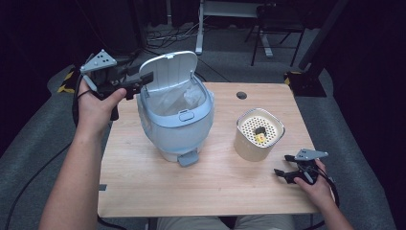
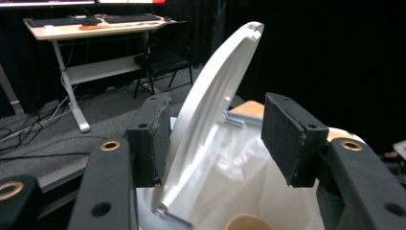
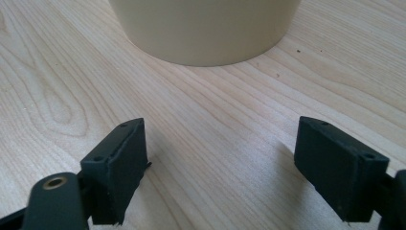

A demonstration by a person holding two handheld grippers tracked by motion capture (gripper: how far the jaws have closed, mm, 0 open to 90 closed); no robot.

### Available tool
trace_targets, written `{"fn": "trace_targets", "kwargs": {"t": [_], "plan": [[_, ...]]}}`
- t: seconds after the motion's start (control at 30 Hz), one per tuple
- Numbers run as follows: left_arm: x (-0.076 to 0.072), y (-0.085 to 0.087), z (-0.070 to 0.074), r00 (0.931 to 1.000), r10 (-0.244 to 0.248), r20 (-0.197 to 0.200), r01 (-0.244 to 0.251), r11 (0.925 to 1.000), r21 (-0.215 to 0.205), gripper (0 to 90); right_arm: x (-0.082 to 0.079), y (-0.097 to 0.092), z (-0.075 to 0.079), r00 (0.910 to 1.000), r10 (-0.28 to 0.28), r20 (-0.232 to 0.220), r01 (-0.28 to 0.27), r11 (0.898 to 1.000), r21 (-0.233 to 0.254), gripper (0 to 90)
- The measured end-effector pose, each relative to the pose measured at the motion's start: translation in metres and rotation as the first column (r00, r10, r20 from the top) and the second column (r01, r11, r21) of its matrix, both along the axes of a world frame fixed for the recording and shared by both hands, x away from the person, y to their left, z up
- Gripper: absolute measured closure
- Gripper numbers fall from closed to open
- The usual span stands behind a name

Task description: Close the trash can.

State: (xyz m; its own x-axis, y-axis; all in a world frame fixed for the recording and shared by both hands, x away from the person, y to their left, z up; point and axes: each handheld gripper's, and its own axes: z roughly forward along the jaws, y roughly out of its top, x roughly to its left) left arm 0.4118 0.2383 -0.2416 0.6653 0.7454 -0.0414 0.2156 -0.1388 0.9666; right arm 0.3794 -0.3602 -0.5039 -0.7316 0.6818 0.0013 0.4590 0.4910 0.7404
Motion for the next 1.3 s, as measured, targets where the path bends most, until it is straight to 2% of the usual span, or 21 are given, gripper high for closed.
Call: {"fn": "trace_targets", "kwargs": {"t": [0.23, 0.33, 0.5, 0.67, 0.77, 0.87, 1.0, 1.1, 1.2, 1.3], "plan": [[-0.014, -0.011, -0.014, 0.9978, -0.061, -0.026, 0.062, 0.9974, 0.036, 41.5, 0.000, 0.000, 0.000, 1.0000, -0.002, 0.000, 0.002, 1.000, 0.000, 18.8], [-0.017, -0.015, -0.020, 0.9958, -0.084, -0.036, 0.085, 0.9962, 0.020, 38.3, 0.000, 0.000, 0.000, 1.0000, -0.002, 0.000, 0.002, 1.000, 0.000, 18.8], [-0.019, -0.024, -0.029, 0.9890, -0.136, -0.059, 0.136, 0.9907, 0.004, 38.5, 0.000, 0.000, 0.000, 1.0000, -0.002, 0.000, 0.002, 1.000, 0.000, 18.8], [-0.017, -0.035, -0.034, 0.9829, -0.148, -0.110, 0.153, 0.9871, 0.046, 38.5, 0.000, 0.000, 0.000, 1.0000, -0.002, 0.000, 0.002, 1.000, 0.001, 18.8], [-0.014, -0.043, -0.037, 0.9763, -0.151, -0.156, 0.161, 0.9852, 0.058, 40.1, 0.000, 0.000, 0.000, 1.0000, -0.003, 0.000, 0.003, 1.000, -0.001, 18.8], [-0.012, -0.050, -0.038, 0.9726, -0.149, -0.178, 0.164, 0.9838, 0.072, 41.2, 0.000, 0.000, 0.000, 1.0000, -0.002, 0.000, 0.002, 1.000, 0.000, 18.8], [-0.009, -0.059, -0.038, 0.9752, -0.135, -0.175, 0.152, 0.9842, 0.090, 41.8, 0.000, 0.000, 0.000, 1.0000, -0.002, 0.000, 0.002, 1.000, 0.000, 18.8], [-0.007, -0.065, -0.037, 0.9793, -0.119, -0.163, 0.141, 0.9819, 0.127, 41.0, 0.000, 0.000, 0.000, 1.0000, -0.003, 0.000, 0.003, 1.000, -0.002, 18.8], [-0.006, -0.071, -0.036, 0.9851, -0.095, -0.143, 0.120, 0.9763, 0.180, 41.0, 0.000, 0.000, 0.000, 1.0000, -0.003, 0.000, 0.003, 1.000, -0.002, 18.8], [-0.004, -0.073, -0.036, 0.9859, -0.083, -0.145, 0.110, 0.9762, 0.187, 40.2, 0.000, 0.000, 0.000, 1.0000, -0.003, 0.000, 0.003, 1.000, -0.002, 18.9]]}}
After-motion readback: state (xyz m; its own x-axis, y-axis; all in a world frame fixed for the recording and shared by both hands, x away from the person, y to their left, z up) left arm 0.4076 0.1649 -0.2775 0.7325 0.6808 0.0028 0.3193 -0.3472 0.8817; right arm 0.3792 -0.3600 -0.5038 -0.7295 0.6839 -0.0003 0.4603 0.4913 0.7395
